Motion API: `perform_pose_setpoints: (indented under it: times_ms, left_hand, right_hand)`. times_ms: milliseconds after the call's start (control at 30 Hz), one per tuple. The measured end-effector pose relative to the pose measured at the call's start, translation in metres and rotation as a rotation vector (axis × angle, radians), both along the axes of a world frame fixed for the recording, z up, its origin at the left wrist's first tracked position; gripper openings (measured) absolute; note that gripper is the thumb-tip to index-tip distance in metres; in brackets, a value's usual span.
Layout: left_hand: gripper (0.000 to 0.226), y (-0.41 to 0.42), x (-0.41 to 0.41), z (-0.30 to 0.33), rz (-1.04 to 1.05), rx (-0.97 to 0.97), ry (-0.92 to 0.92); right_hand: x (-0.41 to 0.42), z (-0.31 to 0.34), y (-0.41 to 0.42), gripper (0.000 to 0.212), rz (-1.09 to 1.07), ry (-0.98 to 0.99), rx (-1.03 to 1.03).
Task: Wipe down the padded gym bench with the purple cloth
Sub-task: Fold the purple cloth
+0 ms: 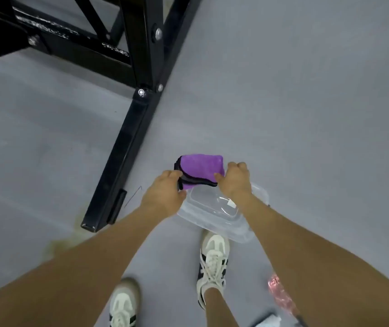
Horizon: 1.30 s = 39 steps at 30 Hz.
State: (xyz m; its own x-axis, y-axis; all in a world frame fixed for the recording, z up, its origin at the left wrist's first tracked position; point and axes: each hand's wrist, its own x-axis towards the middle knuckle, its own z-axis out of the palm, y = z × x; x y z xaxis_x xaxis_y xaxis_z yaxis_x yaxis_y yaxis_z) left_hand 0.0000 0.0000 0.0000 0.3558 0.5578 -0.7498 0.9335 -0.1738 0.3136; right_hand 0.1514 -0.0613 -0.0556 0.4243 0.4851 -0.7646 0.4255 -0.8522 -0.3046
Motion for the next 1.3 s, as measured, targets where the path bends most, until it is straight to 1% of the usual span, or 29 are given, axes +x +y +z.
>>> perform_pose_setpoints:
  times_ms: [100,200,333,400,433,500,667,767,900,1000,1067,1167,1300]
  left_hand:
    - [0.044,0.001,0.004,-0.019,0.052,-0.001,-0.007]
    - [0.045,-0.002,0.005,-0.031,0.051,-0.022,-0.019]
    - [0.043,-0.006,-0.005,-0.029,0.063,-0.007,-0.008]
    - [0.044,-0.009,-0.015,-0.018,0.063,-0.025,0.022]
    - [0.045,-0.010,-0.020,-0.011,0.063,-0.030,0.042]
    - [0.047,-0.009,-0.029,0.008,0.068,-0.029,0.071]
    - [0.048,-0.007,-0.048,0.082,0.145,-0.004,0.060]
    - [0.044,-0.016,-0.071,0.133,0.217,-0.014,-0.003]
    - [0.040,-0.038,-0.119,0.193,0.383,-0.011,-0.096]
    - [0.036,-0.062,-0.170,0.230,0.508,-0.015,-0.215]
    - [0.036,-0.081,-0.211,0.258,0.616,-0.011,-0.296]
    - [0.036,-0.111,-0.279,0.316,0.792,-0.013,-0.445]
    - [0.038,-0.143,-0.379,0.384,0.976,-0.014,-0.518]
  right_hand:
    - [0.000,-0.020,0.007,0.046,0.016,-0.012,-0.024]
    - [-0.004,-0.035,0.013,0.045,-0.041,-0.019,0.004]
    - [-0.011,-0.035,0.015,0.026,-0.142,-0.087,0.145]
    - [-0.018,-0.022,0.014,0.015,-0.150,-0.022,0.210]
    - [-0.022,-0.011,0.014,0.014,-0.144,0.026,0.229]
    - [-0.031,0.018,0.012,0.020,-0.117,0.120,0.238]
    - [-0.058,0.108,0.005,0.019,0.037,0.204,0.267]
    - [-0.083,0.169,-0.002,0.017,0.064,0.224,0.304]
    - [-0.131,0.248,-0.011,0.015,0.131,0.209,0.404]
    - [-0.183,0.305,-0.026,0.017,0.212,0.190,0.472]
    - [-0.225,0.338,-0.039,0.014,0.278,0.169,0.512]
    - [-0.295,0.387,-0.062,0.009,0.344,0.165,0.569]
    - [-0.392,0.451,-0.086,0.011,0.383,0.178,0.609]
